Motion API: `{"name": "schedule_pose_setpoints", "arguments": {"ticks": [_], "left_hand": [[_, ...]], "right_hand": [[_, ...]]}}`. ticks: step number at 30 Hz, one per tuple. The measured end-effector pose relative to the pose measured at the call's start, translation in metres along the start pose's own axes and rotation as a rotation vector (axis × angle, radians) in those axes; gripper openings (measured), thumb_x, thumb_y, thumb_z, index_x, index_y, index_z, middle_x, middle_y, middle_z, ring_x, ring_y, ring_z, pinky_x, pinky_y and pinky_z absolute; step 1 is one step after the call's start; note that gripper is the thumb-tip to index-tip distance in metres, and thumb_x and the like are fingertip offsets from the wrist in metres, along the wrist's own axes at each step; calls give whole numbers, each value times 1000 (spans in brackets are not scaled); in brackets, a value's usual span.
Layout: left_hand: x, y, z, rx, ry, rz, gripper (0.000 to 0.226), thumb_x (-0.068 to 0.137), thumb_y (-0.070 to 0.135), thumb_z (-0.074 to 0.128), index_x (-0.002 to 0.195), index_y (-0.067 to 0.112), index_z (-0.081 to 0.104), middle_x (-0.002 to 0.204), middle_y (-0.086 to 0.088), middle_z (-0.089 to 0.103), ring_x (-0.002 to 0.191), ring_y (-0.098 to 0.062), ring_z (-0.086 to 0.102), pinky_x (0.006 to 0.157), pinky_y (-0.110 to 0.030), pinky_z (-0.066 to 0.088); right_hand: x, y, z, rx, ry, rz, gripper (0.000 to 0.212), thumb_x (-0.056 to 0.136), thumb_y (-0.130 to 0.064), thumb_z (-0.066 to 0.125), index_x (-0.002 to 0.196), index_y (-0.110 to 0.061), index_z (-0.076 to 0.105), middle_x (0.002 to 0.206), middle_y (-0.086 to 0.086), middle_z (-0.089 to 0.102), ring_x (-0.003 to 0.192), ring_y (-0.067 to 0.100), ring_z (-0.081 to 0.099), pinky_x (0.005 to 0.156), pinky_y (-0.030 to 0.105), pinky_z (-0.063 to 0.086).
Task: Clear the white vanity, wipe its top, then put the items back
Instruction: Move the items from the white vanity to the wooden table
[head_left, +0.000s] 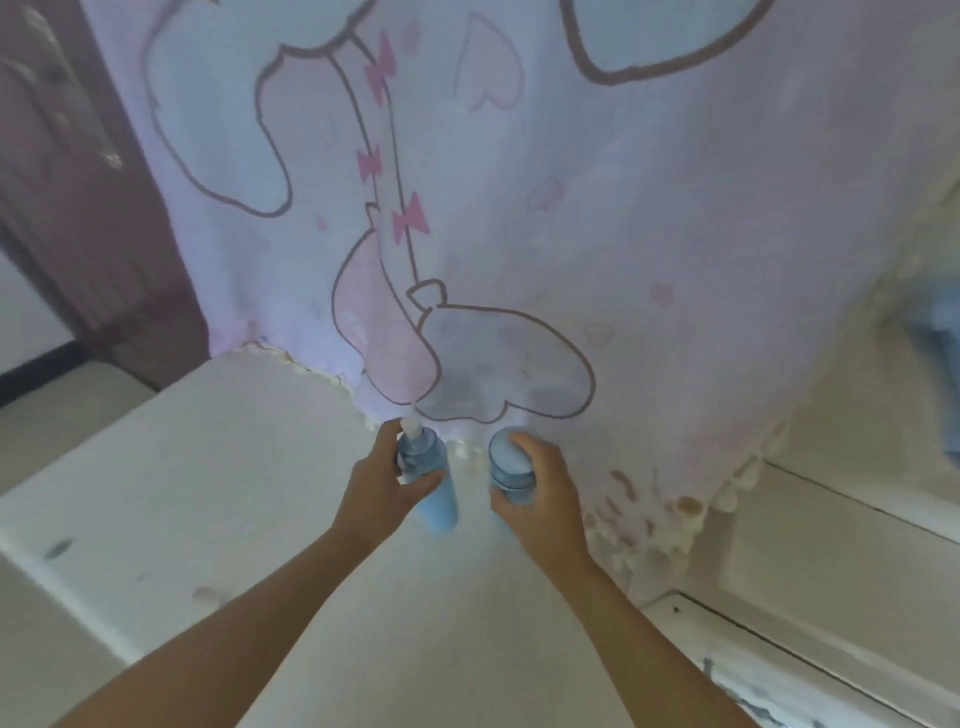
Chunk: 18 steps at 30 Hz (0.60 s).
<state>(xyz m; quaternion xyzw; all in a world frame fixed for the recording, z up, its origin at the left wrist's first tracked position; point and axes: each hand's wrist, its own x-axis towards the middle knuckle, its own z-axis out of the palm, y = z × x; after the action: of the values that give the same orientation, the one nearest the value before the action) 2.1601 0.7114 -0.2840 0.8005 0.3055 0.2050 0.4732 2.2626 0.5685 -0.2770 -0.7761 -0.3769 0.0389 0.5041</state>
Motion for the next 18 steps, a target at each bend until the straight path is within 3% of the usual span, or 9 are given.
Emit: {"name": "schedule_pose_setpoints", "arguments": {"ticks": [3, 6, 8, 12, 18], "left_hand": [[-14, -9, -61, -1, 130, -35, 48, 76, 17, 72, 110, 17, 38, 87, -17, 58, 77, -31, 57, 63, -27, 45], [-44, -28, -134, 17, 267, -102, 49, 77, 14, 71, 114, 12, 40, 86, -14, 56, 79, -29, 56, 67, -36, 46], [-72, -44, -187, 30, 366, -143, 41, 78, 12, 70, 105, 17, 40, 83, -15, 54, 77, -30, 54, 65, -40, 46], [-142, -65, -301, 34, 573, -187, 41, 77, 13, 71, 104, 20, 41, 84, -6, 53, 72, -22, 49, 60, -29, 41], [-283, -84, -468, 222, 864, -228, 39, 75, 16, 73, 95, 24, 41, 79, -15, 57, 62, -19, 45, 56, -30, 40]], "right_hand": [[12, -44, 34, 46, -84, -87, 54, 66, -2, 71, 110, -22, 47, 106, 2, 47, 95, -5, 40, 81, -6, 29], [11, -94, 82, 42, -258, -112, 54, 70, 0, 72, 114, -20, 49, 108, -3, 47, 96, 0, 42, 79, -5, 29], [3, -129, 123, 67, -374, -166, 54, 72, -1, 71, 120, -13, 49, 109, -3, 47, 99, 3, 43, 81, -5, 29], [-24, -225, 209, 145, -569, -317, 57, 71, -2, 72, 117, -23, 46, 113, -5, 48, 104, 7, 46, 82, -4, 29], [-86, -394, 333, 275, -766, -578, 54, 73, -7, 71, 121, -18, 47, 118, -1, 52, 104, 14, 50, 87, 21, 38]]}}
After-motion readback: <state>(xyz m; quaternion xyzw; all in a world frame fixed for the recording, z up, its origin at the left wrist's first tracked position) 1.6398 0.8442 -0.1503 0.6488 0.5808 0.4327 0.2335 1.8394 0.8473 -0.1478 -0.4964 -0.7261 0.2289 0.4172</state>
